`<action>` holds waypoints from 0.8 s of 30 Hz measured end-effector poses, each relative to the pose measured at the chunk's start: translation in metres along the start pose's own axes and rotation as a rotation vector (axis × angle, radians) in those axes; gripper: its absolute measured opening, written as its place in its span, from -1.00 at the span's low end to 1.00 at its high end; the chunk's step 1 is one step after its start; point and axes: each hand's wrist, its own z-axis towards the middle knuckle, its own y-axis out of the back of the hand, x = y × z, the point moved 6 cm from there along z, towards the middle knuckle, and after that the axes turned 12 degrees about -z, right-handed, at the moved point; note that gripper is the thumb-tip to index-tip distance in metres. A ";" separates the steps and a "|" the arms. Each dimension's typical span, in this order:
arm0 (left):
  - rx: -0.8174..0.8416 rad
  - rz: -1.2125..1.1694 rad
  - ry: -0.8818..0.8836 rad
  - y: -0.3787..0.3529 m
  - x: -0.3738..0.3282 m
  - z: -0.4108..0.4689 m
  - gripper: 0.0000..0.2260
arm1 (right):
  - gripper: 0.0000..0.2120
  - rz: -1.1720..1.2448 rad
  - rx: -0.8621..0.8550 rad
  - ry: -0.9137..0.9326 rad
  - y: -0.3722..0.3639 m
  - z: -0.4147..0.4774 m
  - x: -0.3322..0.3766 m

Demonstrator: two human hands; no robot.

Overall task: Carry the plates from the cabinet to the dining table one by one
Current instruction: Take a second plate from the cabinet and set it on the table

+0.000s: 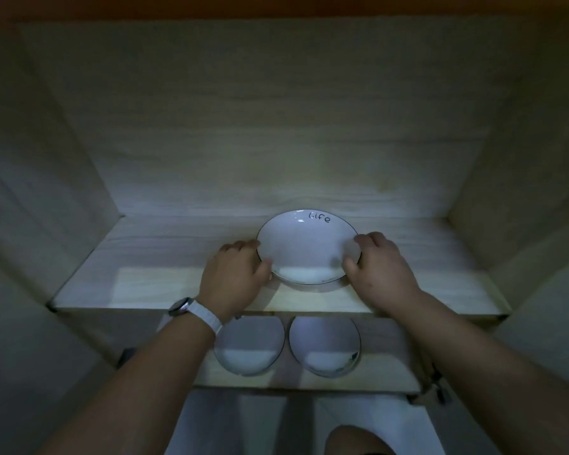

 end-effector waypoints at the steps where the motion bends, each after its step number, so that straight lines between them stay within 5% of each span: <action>1: -0.003 -0.060 0.034 -0.003 0.002 0.003 -0.50 | -0.57 0.009 0.010 -0.021 -0.004 0.002 -0.003; 11: -0.026 -0.599 0.398 -0.023 0.012 0.026 -0.83 | -0.76 0.415 0.194 -0.252 -0.026 0.026 -0.021; 20: 0.018 -0.568 0.453 -0.026 0.014 0.034 -0.83 | -0.83 0.605 0.289 -0.331 -0.031 0.034 -0.015; 24: -0.068 -0.613 0.374 -0.023 0.006 0.031 -0.88 | -0.83 0.752 0.201 -0.309 -0.031 0.033 -0.015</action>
